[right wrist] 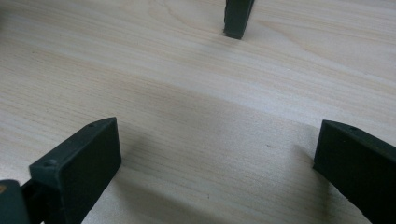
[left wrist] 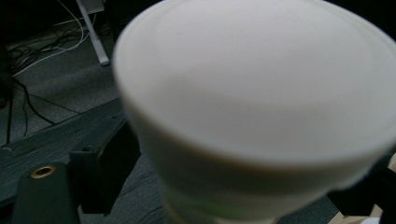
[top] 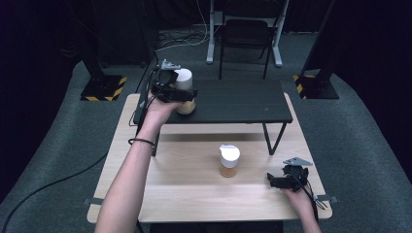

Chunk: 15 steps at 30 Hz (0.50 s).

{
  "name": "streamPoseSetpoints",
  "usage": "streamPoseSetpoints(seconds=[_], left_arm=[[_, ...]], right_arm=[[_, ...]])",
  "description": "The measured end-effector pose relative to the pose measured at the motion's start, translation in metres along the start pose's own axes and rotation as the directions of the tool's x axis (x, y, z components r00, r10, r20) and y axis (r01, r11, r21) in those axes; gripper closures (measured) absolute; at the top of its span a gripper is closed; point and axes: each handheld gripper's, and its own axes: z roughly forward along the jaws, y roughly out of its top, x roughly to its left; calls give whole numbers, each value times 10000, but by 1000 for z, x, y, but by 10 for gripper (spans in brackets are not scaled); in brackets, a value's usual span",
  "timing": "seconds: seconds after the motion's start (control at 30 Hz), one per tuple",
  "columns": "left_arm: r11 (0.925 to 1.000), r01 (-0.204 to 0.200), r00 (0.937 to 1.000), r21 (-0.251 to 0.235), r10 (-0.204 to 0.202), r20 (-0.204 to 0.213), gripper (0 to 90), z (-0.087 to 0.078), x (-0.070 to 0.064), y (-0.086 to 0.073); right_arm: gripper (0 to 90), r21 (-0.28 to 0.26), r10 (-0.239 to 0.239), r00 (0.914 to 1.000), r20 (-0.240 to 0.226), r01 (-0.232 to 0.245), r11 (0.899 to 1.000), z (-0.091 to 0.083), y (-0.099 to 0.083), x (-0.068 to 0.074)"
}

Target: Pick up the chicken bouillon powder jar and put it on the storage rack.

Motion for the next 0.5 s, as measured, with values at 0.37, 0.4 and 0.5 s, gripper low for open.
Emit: streamPoseSetpoints(seconds=[0.37, 0.4, 0.5], left_arm=[[9994, -107, 9997, -333, 114, 210, 96, -30, 6, -22], [9994, -101, 9997, -328, 109, 237, 94, -32, 7, -24], [9986, -94, 9996, -515, 106, 244, 94, -40, 10, -38]], right_arm=[[0, 3, 17, 10000, 6, -17, 10000, 0, 0, 0], [0, 3, 28, 10000, 13, -28, 10000, 0, 0, 0], [0, 19, 69, 10000, 22, -69, 10000, 0, 0, 1]])
